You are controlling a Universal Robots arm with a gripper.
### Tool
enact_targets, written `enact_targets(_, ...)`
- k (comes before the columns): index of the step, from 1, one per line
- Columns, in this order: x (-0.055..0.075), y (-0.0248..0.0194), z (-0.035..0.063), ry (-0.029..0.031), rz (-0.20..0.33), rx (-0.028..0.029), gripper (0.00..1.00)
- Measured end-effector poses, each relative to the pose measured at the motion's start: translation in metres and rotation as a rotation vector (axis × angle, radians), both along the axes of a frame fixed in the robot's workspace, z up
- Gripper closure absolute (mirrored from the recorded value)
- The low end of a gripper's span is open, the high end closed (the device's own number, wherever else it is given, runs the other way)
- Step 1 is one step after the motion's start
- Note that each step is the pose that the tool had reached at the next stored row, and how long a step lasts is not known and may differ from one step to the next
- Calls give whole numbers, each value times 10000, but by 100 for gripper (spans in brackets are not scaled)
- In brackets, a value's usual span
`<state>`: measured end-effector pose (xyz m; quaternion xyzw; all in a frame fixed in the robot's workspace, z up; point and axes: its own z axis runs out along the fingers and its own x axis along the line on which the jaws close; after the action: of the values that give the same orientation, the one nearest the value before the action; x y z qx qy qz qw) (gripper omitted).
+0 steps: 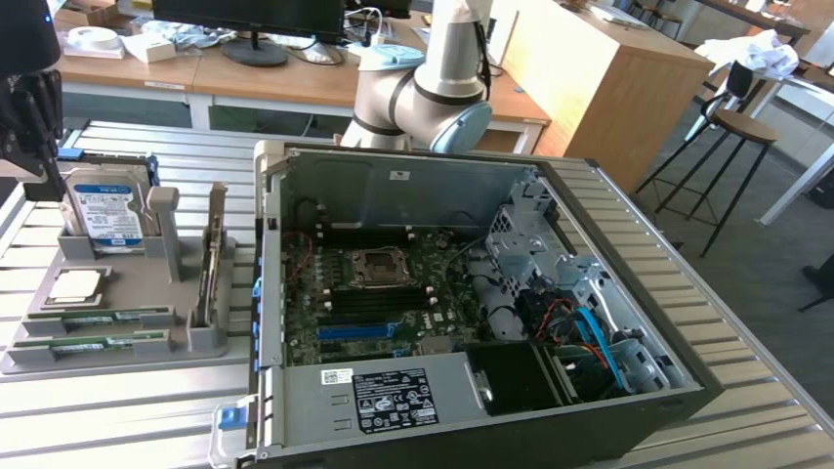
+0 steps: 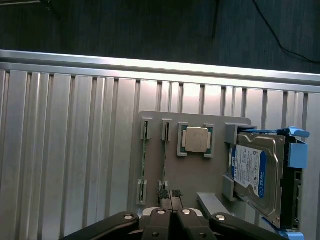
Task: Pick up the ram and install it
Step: 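Pick up the ram and move it above insertion slot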
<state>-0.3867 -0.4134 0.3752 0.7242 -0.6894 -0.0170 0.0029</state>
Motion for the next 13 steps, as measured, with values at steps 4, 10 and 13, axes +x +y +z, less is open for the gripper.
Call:
enact_targets(4, 0, 0, 0, 1, 0, 0, 90)
enact_targets(10, 0, 0, 0, 0, -1, 0, 90)
enact_targets(13, 0, 0, 0, 0, 0, 0, 90)
